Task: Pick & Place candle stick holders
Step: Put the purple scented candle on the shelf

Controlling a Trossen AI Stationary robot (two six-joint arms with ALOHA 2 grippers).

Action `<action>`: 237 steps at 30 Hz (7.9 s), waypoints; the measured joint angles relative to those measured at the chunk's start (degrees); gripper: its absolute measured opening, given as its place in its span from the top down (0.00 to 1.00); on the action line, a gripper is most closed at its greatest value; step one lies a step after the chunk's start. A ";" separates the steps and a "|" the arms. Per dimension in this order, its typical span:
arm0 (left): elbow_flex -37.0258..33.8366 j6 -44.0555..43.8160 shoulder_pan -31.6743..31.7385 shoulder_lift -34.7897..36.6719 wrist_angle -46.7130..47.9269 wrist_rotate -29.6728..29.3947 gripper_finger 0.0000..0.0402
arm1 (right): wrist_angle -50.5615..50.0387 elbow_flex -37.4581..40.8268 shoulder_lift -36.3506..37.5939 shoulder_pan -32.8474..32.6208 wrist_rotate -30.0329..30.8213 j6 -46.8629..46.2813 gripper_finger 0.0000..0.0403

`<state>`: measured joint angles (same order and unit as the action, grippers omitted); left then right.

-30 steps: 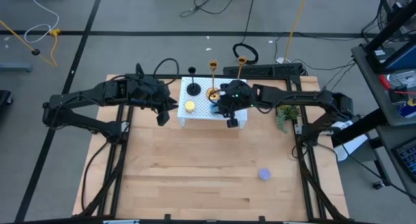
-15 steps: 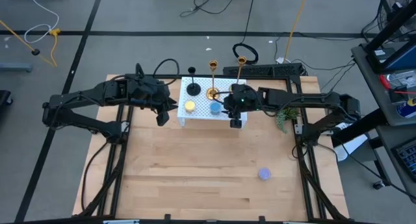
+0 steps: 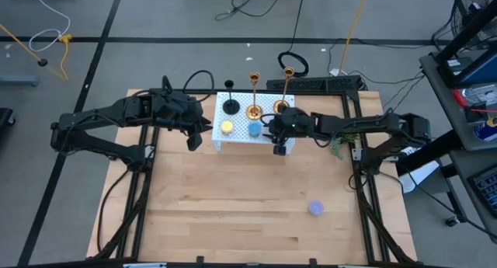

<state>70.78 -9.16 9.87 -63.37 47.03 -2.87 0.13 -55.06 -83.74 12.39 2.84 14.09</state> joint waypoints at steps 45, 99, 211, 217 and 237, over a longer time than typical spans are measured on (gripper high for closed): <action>0.00 -2.52 -1.03 0.04 -0.61 -0.44 0.76 | -49.01 -0.67 12.46 -55.48 0.06 -45.31 0.61; 0.00 -7.52 -0.96 0.00 -0.62 -9.69 0.76 | -22.76 12.49 7.60 -55.27 1.59 -28.92 0.99; 0.00 0.21 -1.03 0.00 1.59 -2.06 0.76 | -27.90 -1.90 14.29 -4.64 6.54 -0.17 0.76; 0.00 0.32 -1.03 0.00 2.72 -2.08 0.76 | -24.82 -1.85 17.52 -4.53 6.01 4.60 0.76; 0.00 0.26 -1.03 0.00 2.68 -2.13 0.76 | -24.60 6.86 24.19 -4.26 7.05 -2.74 0.76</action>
<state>70.78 -8.91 8.84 -63.37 49.71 -4.99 -24.48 -48.19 -59.55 8.13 9.89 11.35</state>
